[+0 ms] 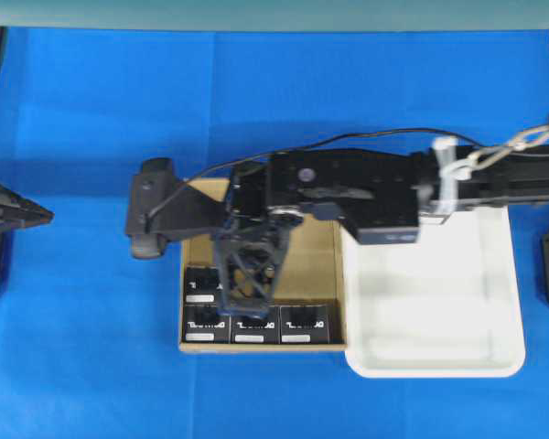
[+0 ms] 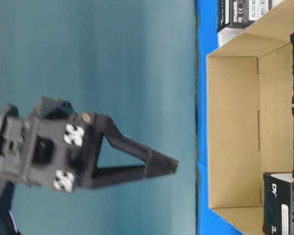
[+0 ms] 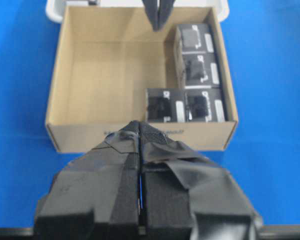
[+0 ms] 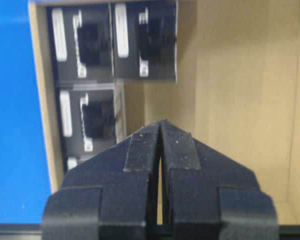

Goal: Pick the box from inside the cardboard box.
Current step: 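Lower the open right gripper into the cardboard box around the servo box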

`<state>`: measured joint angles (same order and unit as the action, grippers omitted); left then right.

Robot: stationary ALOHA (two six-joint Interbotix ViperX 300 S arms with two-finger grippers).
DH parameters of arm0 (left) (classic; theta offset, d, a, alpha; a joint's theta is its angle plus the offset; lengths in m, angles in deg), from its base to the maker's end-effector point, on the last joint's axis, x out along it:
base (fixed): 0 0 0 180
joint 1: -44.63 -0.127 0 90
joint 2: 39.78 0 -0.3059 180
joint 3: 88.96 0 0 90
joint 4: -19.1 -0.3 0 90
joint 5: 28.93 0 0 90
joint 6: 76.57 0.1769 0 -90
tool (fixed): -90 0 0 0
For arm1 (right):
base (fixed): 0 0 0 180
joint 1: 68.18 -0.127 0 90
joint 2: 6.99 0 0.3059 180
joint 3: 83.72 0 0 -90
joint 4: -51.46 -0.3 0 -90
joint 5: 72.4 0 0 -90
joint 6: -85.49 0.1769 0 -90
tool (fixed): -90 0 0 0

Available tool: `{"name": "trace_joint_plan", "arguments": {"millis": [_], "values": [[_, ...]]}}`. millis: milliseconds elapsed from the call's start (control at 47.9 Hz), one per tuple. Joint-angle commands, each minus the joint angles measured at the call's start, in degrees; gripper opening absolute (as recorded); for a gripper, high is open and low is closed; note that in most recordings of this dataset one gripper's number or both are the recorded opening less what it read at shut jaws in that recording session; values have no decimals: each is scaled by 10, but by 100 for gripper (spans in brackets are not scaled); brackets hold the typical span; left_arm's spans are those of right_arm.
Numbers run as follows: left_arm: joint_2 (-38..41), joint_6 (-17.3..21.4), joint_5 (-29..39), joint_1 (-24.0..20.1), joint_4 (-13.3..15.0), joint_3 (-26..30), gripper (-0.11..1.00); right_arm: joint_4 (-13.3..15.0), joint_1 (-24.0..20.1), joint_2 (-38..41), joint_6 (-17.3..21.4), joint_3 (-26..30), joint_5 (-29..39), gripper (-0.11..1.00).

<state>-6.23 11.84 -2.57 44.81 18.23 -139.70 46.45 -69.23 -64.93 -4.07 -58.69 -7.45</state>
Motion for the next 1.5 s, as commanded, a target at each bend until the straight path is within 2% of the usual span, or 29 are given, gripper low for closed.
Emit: {"name": "trace_joint_plan", "arguments": {"millis": [0,188,439,522,606,689,773,919,1024,1191,1483], "values": [[4,-1,-3,1,-2,17,-6,-3,1,18,-2,34,18,2],[4,-1,2,1,-2,17,-6,-3,2,45,-15,79,49,3],[3,0,10,1,-1,18,-6,-5,3,58,-21,95,50,6],[1,0,13,2,-1,18,-6,-19,4,61,-25,96,47,8],[1,0,15,1,-1,18,-6,-55,11,62,-39,97,48,12],[0,0,15,2,-2,18,-6,-107,23,67,-60,97,47,20],[-1,0,15,1,-1,18,-6,-142,33,71,-80,97,47,38],[-1,-2,15,3,-2,18,-6,-144,39,82,-100,98,47,80],[-1,-5,15,5,-2,19,-6,-143,41,90,-104,98,47,98],[-1,-25,16,10,-2,19,-6,-144,42,98,-102,98,42,99],[-1,-28,17,11,-2,19,-6,-139,40,120,-95,91,10,99]]}}
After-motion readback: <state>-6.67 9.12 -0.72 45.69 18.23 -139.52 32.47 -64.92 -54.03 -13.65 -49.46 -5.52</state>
